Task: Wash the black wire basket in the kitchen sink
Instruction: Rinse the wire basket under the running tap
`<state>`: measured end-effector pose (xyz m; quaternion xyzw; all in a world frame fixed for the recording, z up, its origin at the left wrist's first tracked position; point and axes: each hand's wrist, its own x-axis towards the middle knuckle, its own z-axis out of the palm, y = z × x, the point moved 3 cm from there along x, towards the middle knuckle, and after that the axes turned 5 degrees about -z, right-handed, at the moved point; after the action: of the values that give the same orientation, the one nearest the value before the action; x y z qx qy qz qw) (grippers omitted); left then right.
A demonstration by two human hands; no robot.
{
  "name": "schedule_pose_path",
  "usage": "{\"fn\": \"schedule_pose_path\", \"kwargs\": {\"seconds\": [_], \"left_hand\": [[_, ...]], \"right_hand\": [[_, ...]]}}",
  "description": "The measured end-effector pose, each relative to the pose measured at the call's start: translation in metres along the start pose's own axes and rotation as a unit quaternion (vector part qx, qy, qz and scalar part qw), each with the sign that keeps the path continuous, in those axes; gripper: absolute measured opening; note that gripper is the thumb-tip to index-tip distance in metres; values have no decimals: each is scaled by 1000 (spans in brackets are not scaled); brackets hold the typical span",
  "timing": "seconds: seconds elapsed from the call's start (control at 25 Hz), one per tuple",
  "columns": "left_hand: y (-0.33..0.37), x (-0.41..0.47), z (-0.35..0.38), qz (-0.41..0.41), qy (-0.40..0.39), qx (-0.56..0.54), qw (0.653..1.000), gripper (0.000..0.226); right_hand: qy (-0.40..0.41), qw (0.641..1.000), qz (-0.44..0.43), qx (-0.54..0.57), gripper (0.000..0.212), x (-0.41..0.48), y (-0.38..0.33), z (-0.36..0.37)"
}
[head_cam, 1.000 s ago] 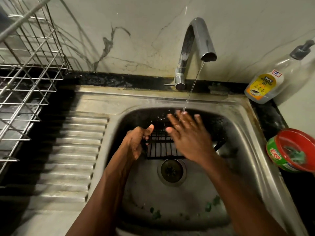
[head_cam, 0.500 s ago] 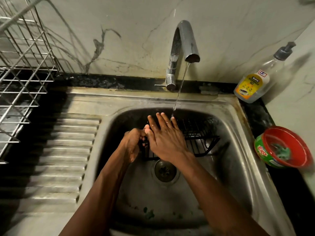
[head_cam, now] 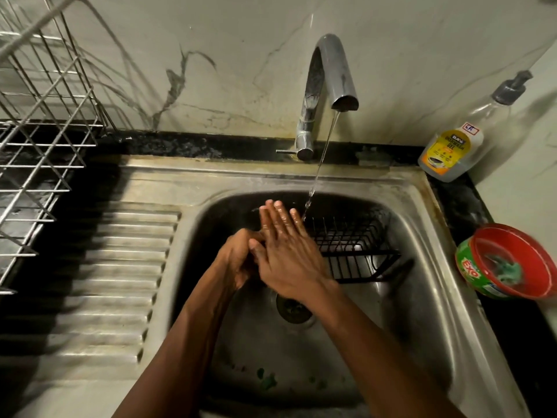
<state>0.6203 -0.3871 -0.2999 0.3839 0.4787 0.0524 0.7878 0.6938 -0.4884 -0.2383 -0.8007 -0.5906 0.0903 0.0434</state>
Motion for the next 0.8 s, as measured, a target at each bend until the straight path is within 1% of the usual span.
{"fn": "schedule_pose_path", "kwargs": {"seconds": [0.04,0.08,0.16,0.2,0.28,0.36,0.4,0.48,0.52,0.6,0.68,0.76,0.8], "left_hand": [[1,-1,-1,-16,2,0,1000,42],[2,2,-4,-12,15,1,1000,39],[5,1,-10,13,60,-16,998,14],[7,0,-11,29,78,-39,996,11],[11,1,-14,75,118,-57,989,16],[13,0,-10,104,154,-21,982,25],[12,-1,-7,112,164,1,980,28],[12,-1,-1,112,162,32,980,27],[13,-4,-1,107,154,44,981,23],[16,-1,-11,88,160,58,981,21],[18,-1,-18,95,187,23,978,25],[18,-4,-14,112,204,-7,972,27],[16,-4,-10,117,199,-6,973,26]], "right_hand": [[-4,1000,-21,15,69,6,-11,1],[-11,999,-41,19,69,11,-12,1],[-32,995,-93,-6,73,3,2,-6],[-41,992,-122,-18,74,-8,17,-9],[-55,986,-155,-40,73,-34,53,-17],[-60,983,-157,-71,74,-52,74,-23],[-63,982,-156,-81,75,-49,71,-21],[-59,982,-165,-68,80,-22,42,-15],[-54,982,-173,-54,83,-6,23,-12],[-51,978,-198,-37,84,13,3,-10],[-55,973,-215,-58,79,0,21,-12],[-56,975,-202,-68,74,-28,58,-13],[-50,977,-193,-76,73,-40,71,-15]]}}
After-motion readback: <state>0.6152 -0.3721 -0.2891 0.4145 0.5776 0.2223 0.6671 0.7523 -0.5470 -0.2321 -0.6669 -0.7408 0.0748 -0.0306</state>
